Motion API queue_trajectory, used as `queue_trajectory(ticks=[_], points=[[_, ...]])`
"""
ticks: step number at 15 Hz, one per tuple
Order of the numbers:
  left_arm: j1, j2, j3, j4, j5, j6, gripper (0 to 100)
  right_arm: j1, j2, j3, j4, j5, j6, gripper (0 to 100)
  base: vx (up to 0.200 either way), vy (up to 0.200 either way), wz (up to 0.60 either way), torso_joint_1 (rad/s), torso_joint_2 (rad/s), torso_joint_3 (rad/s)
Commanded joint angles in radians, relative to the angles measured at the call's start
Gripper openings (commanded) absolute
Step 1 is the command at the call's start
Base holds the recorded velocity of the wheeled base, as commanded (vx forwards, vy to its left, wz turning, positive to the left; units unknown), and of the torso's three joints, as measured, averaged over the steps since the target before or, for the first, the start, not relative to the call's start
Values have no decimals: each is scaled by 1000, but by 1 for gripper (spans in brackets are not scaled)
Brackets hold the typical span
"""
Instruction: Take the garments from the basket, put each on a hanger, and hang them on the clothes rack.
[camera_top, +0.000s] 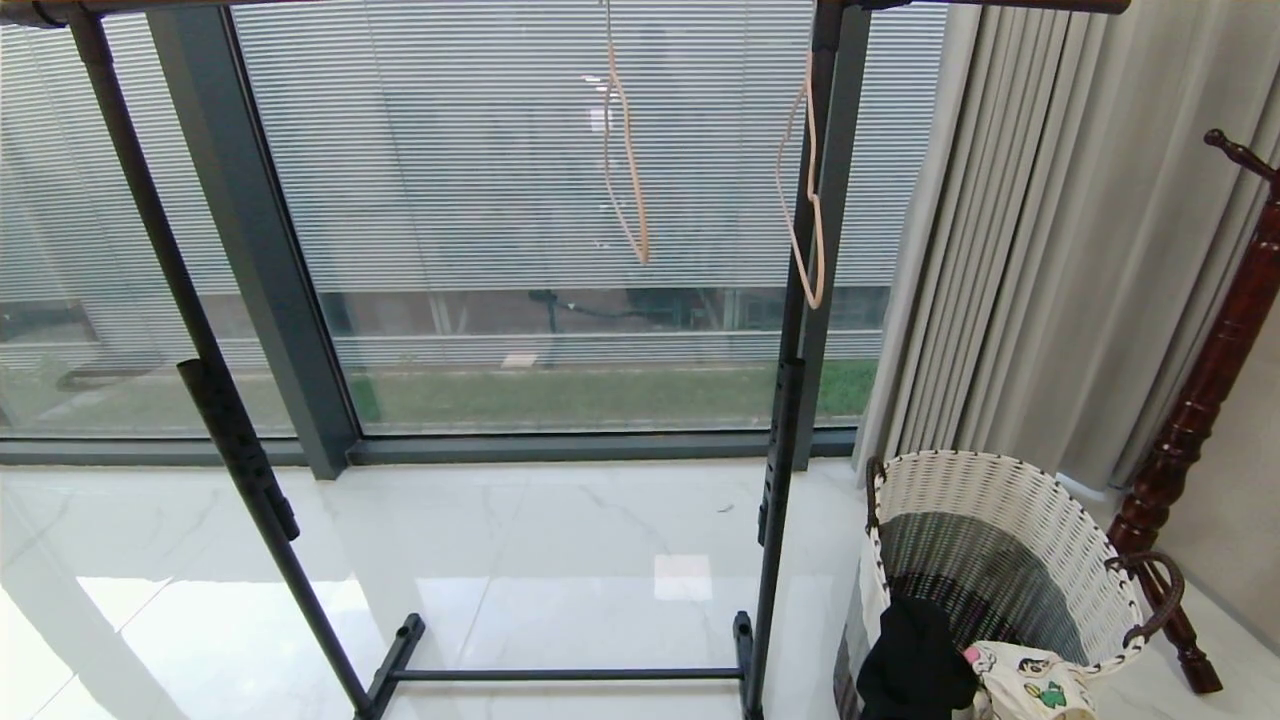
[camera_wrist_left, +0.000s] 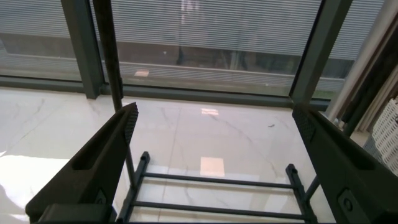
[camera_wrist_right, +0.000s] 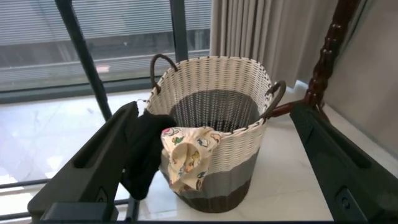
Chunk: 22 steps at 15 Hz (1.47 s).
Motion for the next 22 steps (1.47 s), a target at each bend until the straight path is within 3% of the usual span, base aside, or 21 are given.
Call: queue_trajectory(ticks=[1, 3, 5, 6, 7, 8, 9, 10, 12, 13, 16, 18, 22], points=[[0, 0, 0, 0, 0, 0, 100, 0, 0, 0, 1, 2, -14, 100, 0, 0, 0, 0, 0, 0], [0, 0, 0, 0, 0, 0, 100, 0, 8, 0, -7, 2, -122, 100, 0, 0, 0, 0, 0, 0], [0, 0, 0, 0, 0, 0, 100, 11, 43, 0, -9, 5, -129, 100, 0, 0, 0, 0, 0, 0], [0, 0, 0, 0, 0, -2, 100, 19, 39, -17, -15, 54, -136, 100, 0, 0, 0, 0, 0, 0], [0, 0, 0, 0, 0, -2, 100, 34, 80, -114, -10, 152, -115, 100, 0, 0, 0, 0, 0, 0], [0, 0, 0, -1, 0, -2, 100, 74, 244, -264, 17, 203, -72, 100, 0, 0, 0, 0, 0, 0], [0, 0, 0, -1, 0, -2, 100, 82, 395, -337, 21, 201, -136, 100, 0, 0, 0, 0, 0, 0], [0, 0, 0, -1, 0, 0, 100, 79, 530, -344, 27, 199, -241, 100, 0, 0, 0, 0, 0, 0], [0, 0, 0, -1, 0, 0, 100, 34, 789, -333, 76, 193, -500, 100, 0, 0, 0, 0, 0, 0], [0, 0, 0, -1, 0, 0, 100, 5, 998, -330, 80, 192, -652, 100, 0, 0, 0, 0, 0, 0], [0, 0, 0, -1, -1, 9, 100, -56, 1360, -334, -87, 158, -925, 100, 0, 0, 0, 0, 0, 0], [0, 0, 0, -1, -3, 14, 100, -116, 1516, -336, -159, 134, -1112, 100, 0, 0, 0, 0, 0, 0], [0, 0, 0, -1, -1, 12, 100, -124, 1674, -334, -269, 137, -1265, 100, 0, 0, 0, 0, 0, 0]])
